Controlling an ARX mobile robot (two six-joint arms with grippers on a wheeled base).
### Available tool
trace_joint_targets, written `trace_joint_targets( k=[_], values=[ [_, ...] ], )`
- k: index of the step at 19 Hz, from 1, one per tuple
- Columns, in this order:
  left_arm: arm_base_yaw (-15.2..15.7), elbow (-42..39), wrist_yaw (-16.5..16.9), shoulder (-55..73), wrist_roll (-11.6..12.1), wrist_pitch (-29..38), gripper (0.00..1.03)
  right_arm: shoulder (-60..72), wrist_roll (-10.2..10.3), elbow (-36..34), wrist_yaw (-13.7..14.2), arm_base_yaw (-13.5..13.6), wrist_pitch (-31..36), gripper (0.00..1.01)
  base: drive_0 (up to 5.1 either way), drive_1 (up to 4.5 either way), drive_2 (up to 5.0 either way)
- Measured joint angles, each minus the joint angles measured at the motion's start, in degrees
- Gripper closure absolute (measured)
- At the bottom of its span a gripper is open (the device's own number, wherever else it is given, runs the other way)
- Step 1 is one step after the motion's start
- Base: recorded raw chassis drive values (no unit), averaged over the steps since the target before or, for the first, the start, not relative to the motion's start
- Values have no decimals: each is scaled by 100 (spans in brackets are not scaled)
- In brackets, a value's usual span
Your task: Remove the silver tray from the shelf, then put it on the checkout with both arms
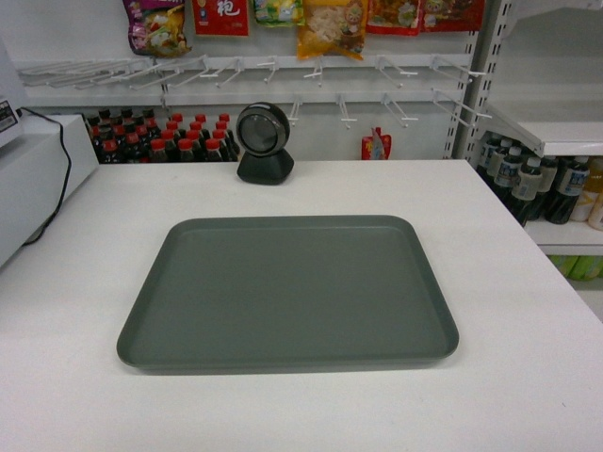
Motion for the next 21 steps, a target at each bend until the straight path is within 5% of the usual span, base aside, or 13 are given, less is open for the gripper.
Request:
trace_joint_targets(
  k=[12, 21],
  values=[
    [0, -11, -2, -2354, 0, -2197, 102, -2664, 2, -48, 0, 0, -2424, 99, 0, 0, 0],
    [0, -11, -2, -2929, 0, -2782, 102, -3355, 0, -48, 2, 0, -3095, 99, 0, 0, 0]
  ],
)
